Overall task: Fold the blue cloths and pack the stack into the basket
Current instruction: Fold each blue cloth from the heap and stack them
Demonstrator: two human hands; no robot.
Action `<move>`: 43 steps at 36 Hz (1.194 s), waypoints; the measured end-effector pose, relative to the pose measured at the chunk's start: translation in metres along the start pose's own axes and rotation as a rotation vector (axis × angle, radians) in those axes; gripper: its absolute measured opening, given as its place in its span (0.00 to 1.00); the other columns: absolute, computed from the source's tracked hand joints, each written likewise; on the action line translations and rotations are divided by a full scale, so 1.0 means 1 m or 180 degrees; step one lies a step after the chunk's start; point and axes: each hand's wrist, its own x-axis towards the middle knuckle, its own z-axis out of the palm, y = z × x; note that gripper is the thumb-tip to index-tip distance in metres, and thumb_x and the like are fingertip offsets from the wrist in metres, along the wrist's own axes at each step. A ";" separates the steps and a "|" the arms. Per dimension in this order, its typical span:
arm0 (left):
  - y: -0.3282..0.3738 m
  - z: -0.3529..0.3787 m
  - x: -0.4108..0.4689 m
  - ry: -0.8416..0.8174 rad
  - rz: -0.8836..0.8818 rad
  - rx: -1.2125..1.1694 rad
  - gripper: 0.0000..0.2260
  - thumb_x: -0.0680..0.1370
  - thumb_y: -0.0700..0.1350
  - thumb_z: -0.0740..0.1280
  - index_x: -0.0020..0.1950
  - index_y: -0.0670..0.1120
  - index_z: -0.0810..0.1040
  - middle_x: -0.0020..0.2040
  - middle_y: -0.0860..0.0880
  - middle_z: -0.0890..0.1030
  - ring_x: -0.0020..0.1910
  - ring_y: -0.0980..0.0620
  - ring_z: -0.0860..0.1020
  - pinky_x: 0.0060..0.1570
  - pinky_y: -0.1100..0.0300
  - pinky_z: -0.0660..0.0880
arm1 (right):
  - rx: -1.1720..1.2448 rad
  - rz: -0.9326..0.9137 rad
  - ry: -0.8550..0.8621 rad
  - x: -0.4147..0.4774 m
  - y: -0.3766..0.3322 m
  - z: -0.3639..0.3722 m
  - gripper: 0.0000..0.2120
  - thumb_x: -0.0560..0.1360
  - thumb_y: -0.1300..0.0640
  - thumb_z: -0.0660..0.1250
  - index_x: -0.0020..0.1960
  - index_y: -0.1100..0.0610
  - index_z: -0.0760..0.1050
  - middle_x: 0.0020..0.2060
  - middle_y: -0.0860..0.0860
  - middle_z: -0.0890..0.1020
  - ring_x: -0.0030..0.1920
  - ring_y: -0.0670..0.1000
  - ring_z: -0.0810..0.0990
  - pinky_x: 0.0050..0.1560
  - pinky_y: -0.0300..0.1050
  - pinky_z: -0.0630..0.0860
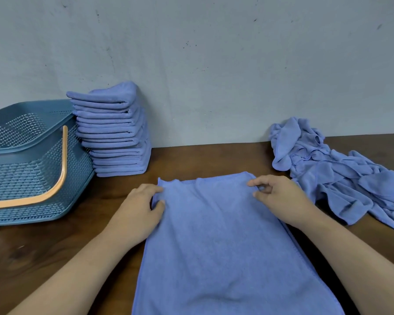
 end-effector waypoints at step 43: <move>-0.003 -0.001 0.002 -0.0038 -0.0126 0.0525 0.26 0.85 0.58 0.59 0.83 0.52 0.64 0.81 0.55 0.67 0.81 0.52 0.62 0.80 0.50 0.59 | -0.1654 -0.0105 0.0293 0.002 0.006 0.010 0.17 0.82 0.56 0.62 0.70 0.54 0.78 0.63 0.50 0.79 0.58 0.56 0.71 0.62 0.51 0.69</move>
